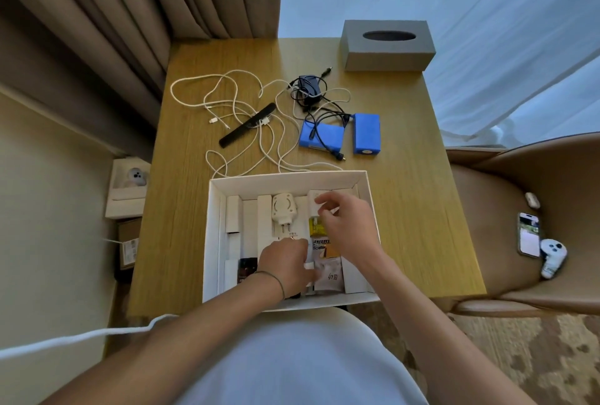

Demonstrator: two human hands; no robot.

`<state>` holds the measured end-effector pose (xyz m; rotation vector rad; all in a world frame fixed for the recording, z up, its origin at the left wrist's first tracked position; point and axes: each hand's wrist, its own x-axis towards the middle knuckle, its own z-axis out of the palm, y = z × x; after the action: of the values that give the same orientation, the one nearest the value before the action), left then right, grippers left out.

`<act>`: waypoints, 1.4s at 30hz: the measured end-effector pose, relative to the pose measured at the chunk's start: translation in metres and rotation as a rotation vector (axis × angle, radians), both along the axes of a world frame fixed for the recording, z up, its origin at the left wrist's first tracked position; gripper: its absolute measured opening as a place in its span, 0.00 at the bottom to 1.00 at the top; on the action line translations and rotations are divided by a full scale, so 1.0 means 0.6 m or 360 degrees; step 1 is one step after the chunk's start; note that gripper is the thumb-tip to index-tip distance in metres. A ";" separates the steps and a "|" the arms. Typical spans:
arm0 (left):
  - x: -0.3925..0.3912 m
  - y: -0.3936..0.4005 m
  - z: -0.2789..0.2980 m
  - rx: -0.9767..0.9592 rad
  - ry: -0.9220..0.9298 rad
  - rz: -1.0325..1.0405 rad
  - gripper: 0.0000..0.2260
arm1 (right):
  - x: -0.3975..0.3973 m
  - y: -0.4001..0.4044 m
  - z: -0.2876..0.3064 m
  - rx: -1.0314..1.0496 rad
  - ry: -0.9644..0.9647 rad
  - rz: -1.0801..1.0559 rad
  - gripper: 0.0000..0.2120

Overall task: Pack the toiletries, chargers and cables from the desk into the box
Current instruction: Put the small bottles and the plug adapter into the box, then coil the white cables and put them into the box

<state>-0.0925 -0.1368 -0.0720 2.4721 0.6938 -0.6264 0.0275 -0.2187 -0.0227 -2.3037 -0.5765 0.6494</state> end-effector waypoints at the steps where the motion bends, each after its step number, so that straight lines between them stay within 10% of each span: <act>1: 0.001 0.001 0.002 0.0031 0.0011 -0.0040 0.16 | 0.003 0.001 0.002 0.0007 -0.0006 0.0006 0.14; 13: 0.081 0.137 0.130 0.0177 -0.0811 0.0282 0.06 | 0.111 0.070 0.041 0.0179 -0.0062 0.0041 0.10; 24: 0.212 0.257 0.042 0.0345 0.0298 0.0335 0.11 | 0.198 0.129 0.016 0.0027 0.0039 0.0140 0.11; 31: 0.249 0.266 -0.022 -0.0548 0.0505 0.1067 0.05 | 0.205 0.103 -0.004 0.0024 0.0087 0.0180 0.12; 38: 0.243 0.255 0.018 -0.0702 -0.0191 0.1154 0.13 | 0.201 0.104 0.010 0.0258 0.0053 0.0157 0.11; 42: 0.221 0.230 0.089 -0.0443 -0.0655 0.0975 0.15 | 0.184 0.132 0.030 0.0424 0.0028 0.0467 0.33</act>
<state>0.0398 0.0010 -0.0184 1.8957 1.0406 0.0214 0.1381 -0.1393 -0.0047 -1.9810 -0.9449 0.6827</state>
